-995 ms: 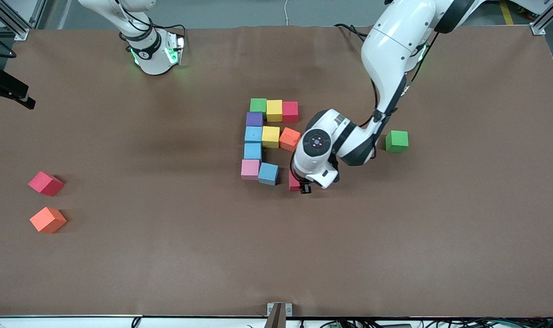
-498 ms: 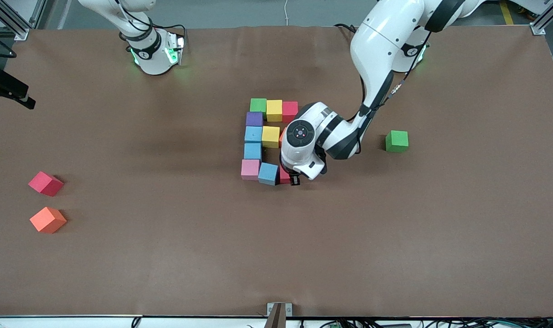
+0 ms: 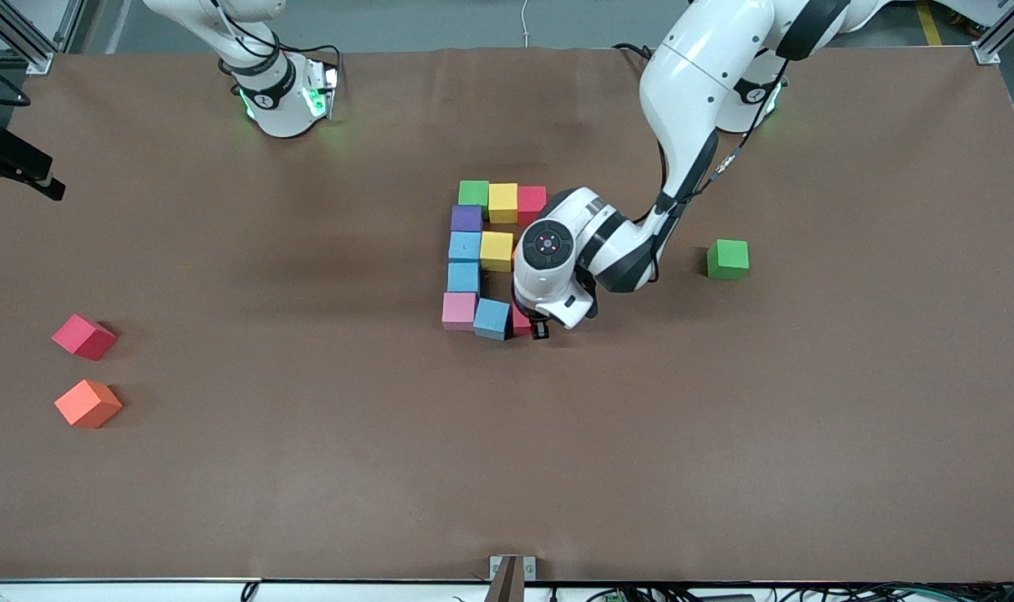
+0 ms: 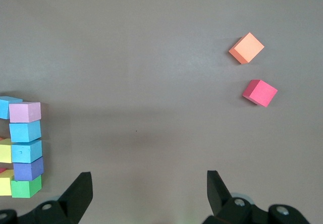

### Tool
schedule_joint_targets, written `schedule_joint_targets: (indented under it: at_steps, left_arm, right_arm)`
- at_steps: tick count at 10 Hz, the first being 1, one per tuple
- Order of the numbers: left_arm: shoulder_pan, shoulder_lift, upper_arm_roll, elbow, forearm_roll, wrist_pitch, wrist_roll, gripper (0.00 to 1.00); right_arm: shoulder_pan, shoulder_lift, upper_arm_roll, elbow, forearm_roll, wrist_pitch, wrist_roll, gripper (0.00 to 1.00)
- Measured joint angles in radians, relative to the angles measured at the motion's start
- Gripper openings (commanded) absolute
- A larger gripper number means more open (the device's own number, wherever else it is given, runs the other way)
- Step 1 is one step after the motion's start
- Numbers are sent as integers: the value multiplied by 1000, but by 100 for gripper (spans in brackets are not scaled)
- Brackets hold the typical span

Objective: Arrange 11 blocks into digit 3
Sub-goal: 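Carry the pink cube with the left gripper and place it beside blue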

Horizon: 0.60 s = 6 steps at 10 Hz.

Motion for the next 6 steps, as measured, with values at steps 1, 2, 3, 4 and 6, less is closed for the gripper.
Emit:
schedule_joint_targets:
  at_steps: [1,2,3,4,6]
  left_arm:
    - [-7,0,0,0,0,0,-5,27]
    - [-11,0,0,0,0,0,-13,27]
    - [-14,1,0,0,1,0,-16,39]
    - [-15,1,0,0,1,0,-17,91]
    - [-15,2,2,1,1,1,-17,100]
  right_arm:
    - [0,0,0,0,0,0,0,100]
    - [0,0,0,0,0,0,0,100]
    - [0,0,0,0,0,0,0,100]
    - [0,0,0,0,0,0,0,100]
    - [0,0,0,0,0,0,0,100]
